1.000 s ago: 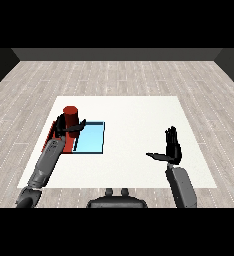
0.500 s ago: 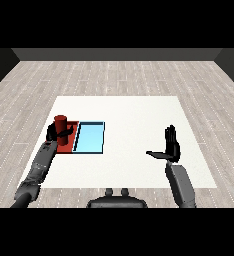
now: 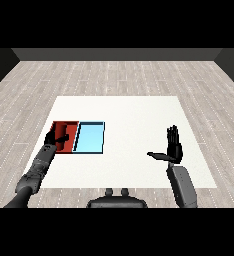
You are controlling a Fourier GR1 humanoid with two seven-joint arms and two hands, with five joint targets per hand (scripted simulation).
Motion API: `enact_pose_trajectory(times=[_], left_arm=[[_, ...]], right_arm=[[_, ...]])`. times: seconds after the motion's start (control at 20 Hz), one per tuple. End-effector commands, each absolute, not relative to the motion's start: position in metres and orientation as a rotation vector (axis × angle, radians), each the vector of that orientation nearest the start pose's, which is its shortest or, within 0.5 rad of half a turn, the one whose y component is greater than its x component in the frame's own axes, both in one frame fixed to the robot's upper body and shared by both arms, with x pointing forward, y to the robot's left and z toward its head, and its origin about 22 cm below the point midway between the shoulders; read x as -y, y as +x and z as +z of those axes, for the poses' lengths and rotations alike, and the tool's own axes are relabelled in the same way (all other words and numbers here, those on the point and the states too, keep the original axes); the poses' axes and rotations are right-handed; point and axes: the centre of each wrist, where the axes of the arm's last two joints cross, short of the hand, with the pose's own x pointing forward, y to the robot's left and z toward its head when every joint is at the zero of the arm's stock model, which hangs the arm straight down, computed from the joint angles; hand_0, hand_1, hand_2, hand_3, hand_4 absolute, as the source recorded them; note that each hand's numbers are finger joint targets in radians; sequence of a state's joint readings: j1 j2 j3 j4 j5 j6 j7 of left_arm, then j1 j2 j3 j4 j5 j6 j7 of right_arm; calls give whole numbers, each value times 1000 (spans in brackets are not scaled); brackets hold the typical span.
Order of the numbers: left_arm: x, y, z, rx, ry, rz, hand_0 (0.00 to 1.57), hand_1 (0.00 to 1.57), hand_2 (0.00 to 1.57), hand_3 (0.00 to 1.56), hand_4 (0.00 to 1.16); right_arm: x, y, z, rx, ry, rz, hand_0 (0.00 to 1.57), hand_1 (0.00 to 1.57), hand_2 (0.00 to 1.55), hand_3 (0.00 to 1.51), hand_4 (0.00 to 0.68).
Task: Pick the red can and put it in the red box
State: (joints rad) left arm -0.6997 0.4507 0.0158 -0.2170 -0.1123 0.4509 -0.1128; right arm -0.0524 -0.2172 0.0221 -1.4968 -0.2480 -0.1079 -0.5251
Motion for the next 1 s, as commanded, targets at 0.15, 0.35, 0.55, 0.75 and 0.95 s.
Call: enact_pose_trajectory(times=[0.15,0.35,0.55,0.75,0.95], left_arm=[[-372,340,-54,976,781,-159,714,714,696,0,505],[-390,344,-38,843,862,-375,0,0,0,0,319],[-387,349,-34,781,845,-340,0,0,0,0,0],[-385,356,-26,811,844,-204,0,0,0,0,0],[-381,362,-19,1167,859,26,0,0,0,0,0]], right_arm=[[269,254,12,2091,-52,-75,0,0,0,0,0],[272,258,14,2117,-28,-65,0,0,0,0,0],[269,245,9,2105,-11,-90,0,0,0,0,0],[273,249,8,2134,0,-73,0,0,0,0,0],[276,248,12,2130,4,-63,0,0,0,0,0]])
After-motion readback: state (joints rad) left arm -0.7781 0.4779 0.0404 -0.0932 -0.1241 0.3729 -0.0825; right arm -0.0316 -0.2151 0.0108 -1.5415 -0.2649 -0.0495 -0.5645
